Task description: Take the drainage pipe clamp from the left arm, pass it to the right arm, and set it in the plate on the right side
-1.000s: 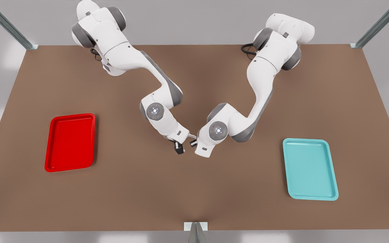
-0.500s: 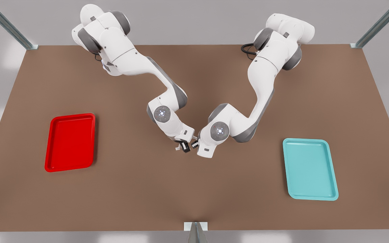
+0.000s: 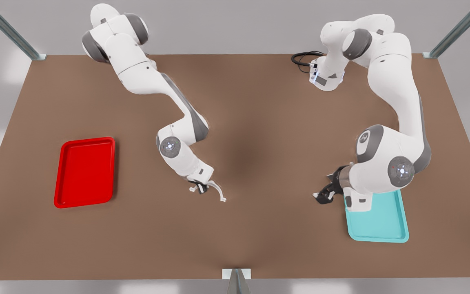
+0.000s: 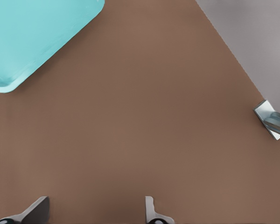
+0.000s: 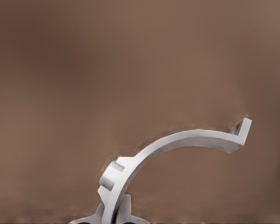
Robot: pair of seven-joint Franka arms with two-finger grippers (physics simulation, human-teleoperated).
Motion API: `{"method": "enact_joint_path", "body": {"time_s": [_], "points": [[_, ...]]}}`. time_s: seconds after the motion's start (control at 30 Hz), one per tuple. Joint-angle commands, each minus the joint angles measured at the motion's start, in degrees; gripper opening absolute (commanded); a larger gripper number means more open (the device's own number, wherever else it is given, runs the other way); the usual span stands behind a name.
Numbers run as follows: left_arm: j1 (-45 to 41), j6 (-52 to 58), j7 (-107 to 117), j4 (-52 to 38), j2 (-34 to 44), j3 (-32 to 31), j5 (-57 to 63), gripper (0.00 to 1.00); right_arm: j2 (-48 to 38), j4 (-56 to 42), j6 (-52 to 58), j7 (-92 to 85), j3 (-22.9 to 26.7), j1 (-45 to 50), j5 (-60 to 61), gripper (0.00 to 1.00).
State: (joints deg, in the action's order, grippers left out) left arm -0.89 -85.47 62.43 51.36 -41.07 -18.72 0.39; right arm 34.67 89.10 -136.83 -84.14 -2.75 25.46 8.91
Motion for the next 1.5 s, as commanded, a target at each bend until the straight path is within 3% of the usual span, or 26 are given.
{"method": "enact_joint_path", "body": {"time_s": [0.0,0.03,0.07,0.1,0.2,0.27,0.37,0.53,0.83,0.87,1.1,1.27,1.3,1.37,1.43,1.47], "points": [[1.6,18.1,-42.2,-0.2,1.5,-0.2,8.7,1.0,-3.3,2.7,4.8,-3.4,0.1,-4.9,-0.5,0.21],[1.9,17.3,-45.5,2.2,6.0,0.1,8.4,1.0,-5.8,5.4,4.8,-3.3,0.2,-8.7,-0.5,0.21],[-0.7,4.1,-56.2,25.1,21.9,5.9,7.1,1.0,-8.1,7.5,5.1,-3.2,0.3,-12.3,-1.8,0.21],[-0.4,8.5,-56.1,26.6,22.8,6.0,5.0,1.0,-8.4,7.5,6.7,-3.3,0.7,-16.3,-3.0,0.21],[-1.0,12.2,-54.0,23.0,19.8,5.1,4.7,1.0,-8.6,7.0,14.6,-9.6,1.2,-28.7,-3.1,0.21],[-2.4,11.3,-51.3,18.3,18.0,4.7,5.2,1.0,-7.9,6.9,14.9,-14.7,4.8,-33.1,-3.7,0.21],[0.6,12.3,-52.3,16.3,17.3,5.0,2.9,1.0,-8.2,8.5,14.9,-22.7,9.0,-35.4,-4.5,0.21],[0.7,12.3,-52.4,16.1,17.3,4.9,3.9,1.0,-11.9,19.6,14.4,-24.3,8.9,-35.7,-4.3,0.21],[1.1,12.5,-52.5,16.3,17.3,4.8,4.8,1.0,-11.7,22.7,12.8,-24.1,9.0,-37.7,-4.2,0.21],[1.1,12.5,-52.5,16.3,17.3,4.7,4.7,1.0,-11.1,21.9,13.7,-24.6,8.9,-39.2,-3.6,1.0],[1.6,12.5,-54.8,16.1,17.3,5.0,5.1,1.0,-10.7,20.6,14.4,-24.0,8.9,-39.4,-3.6,1.0],[2.0,12.5,-54.8,16.1,17.3,4.7,5.0,1.0,-5.3,3.9,27.6,-15.6,8.1,-35.8,-1.0,1.0],[2.0,12.5,-54.8,16.1,17.3,4.7,5.1,1.0,-5.3,-2.2,33.7,-8.0,8.2,-33.8,-0.9,1.0],[2.1,12.5,-54.8,16.1,17.3,4.7,5.1,1.0,-5.6,-7.9,41.5,23.9,8.3,-30.5,-2.4,1.0],[1.9,12.4,-54.8,16.1,17.3,4.7,5.1,1.0,-5.1,-16.1,54.6,67.8,8.6,-21.5,-9.3,1.0],[1.9,12.4,-54.8,16.1,17.2,4.7,5.1,1.0,-4.5,-16.5,54.6,70.0,8.5,-21.2,-10.0,1.0]]}}
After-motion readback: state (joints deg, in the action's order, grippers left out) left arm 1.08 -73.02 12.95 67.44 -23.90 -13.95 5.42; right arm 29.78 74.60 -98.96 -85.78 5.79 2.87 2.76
